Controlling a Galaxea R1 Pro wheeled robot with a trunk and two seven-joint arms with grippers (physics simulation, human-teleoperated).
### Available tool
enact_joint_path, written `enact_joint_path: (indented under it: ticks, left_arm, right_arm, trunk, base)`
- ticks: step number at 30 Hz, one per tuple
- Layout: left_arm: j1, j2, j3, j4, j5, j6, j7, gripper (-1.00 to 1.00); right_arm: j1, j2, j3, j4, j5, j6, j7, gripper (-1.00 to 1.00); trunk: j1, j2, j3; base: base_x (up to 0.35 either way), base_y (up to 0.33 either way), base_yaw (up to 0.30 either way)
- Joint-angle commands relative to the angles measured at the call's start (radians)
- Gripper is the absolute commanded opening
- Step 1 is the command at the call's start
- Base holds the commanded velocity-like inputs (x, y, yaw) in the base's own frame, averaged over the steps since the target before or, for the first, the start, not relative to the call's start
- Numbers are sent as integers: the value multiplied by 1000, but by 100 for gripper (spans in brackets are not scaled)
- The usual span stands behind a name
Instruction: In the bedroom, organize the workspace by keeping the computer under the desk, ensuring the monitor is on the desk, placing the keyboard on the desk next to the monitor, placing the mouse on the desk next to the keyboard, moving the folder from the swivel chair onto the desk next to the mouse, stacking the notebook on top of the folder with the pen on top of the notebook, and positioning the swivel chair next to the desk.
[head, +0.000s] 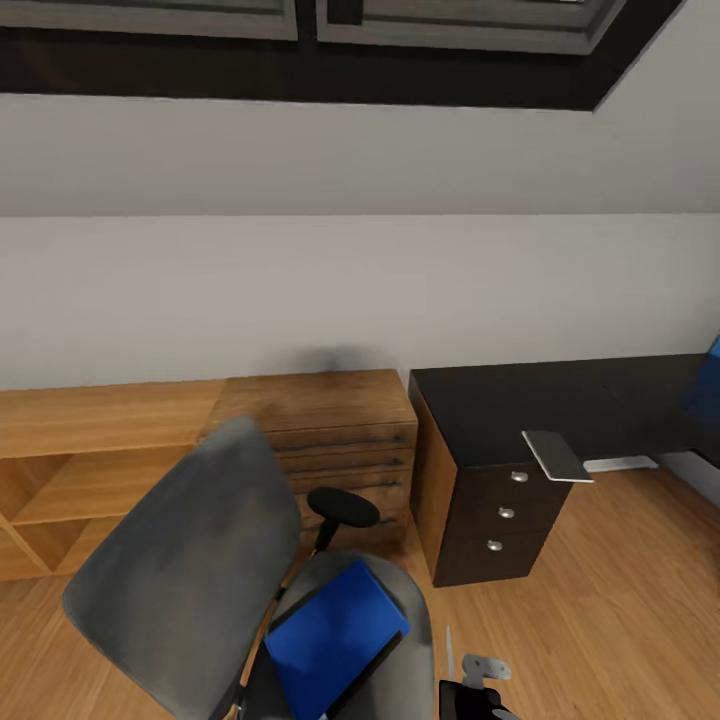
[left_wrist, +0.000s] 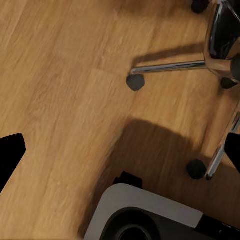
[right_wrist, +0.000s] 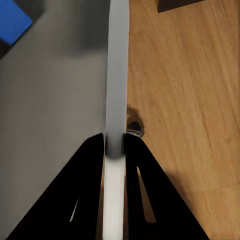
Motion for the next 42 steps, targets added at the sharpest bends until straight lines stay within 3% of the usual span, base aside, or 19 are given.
enact_joint_path:
  ticks: [1,27,42]
  left_arm:
    - [-1,1,-6,1,11,-3,-5,100]
    - [-1,1,-6,1,11,-3,-4,100]
    - [-1,4,-5,1,12,-1,-3,100]
  right_arm:
    - [-1,1,-7,1,3,-3,1,-100]
    - [-1,1,-8,1,3,-3,1,-100]
    - [-1,1,-8,1,3,-9,2,-100]
  trunk:
    - [0,-1,-1]
    - [0,-1,-1]
    - [-58,104,46]
  base:
    - [0,0,-35]
    - [0,0,-4]
    - [0,0,0]
